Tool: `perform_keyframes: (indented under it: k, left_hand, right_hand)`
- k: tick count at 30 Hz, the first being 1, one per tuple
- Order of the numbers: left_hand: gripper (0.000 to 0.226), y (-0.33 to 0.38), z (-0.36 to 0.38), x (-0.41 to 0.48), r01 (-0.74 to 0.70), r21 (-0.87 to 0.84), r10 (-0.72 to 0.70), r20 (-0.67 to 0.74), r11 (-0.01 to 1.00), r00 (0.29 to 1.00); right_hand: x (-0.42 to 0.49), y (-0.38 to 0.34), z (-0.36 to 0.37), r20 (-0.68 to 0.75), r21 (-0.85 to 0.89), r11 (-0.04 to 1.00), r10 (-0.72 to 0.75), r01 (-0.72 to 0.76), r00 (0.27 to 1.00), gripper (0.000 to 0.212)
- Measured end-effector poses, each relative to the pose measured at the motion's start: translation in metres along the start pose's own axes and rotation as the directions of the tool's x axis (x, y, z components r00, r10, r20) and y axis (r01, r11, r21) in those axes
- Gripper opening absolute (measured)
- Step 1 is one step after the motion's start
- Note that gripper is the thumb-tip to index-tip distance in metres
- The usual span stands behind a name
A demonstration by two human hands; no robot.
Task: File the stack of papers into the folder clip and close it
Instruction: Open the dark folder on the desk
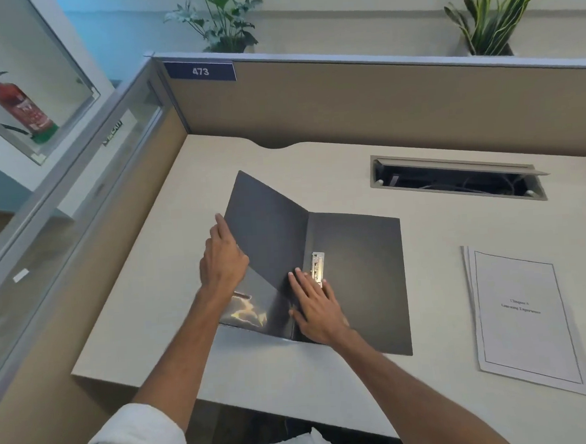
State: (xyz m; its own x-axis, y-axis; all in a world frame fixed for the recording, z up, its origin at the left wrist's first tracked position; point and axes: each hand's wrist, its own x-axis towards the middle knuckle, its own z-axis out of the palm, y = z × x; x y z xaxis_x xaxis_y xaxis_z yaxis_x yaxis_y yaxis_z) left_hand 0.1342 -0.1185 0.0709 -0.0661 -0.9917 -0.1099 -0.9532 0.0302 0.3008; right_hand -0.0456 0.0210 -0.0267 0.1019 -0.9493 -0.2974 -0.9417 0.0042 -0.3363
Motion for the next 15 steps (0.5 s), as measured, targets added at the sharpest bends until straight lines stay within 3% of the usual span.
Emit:
perform_keyframes:
  k: [3, 10, 15]
  left_hand:
    - [0.084, -0.015, 0.02, -0.003, 0.016, 0.072, -0.015, -0.009, 0.997, 1.0]
    - [0.077, -0.045, 0.047, -0.004, -0.005, 0.179, -0.024, 0.158, 0.984, 0.987]
    - [0.076, -0.05, 0.058, -0.003, 0.0, 0.167, -0.039, 0.233, 0.986, 0.972]
  right_hand:
    - [0.001, -0.001, 0.007, -0.009, -0.037, 0.999, -0.01, 0.009, 1.0, 0.078]
    - [0.001, 0.004, 0.018, -0.006, -0.083, 0.996, -0.022, 0.021, 1.0, 0.073]
    - [0.002, 0.006, 0.019, 0.011, -0.088, 0.996, -0.027, 0.027, 1.0, 0.073]
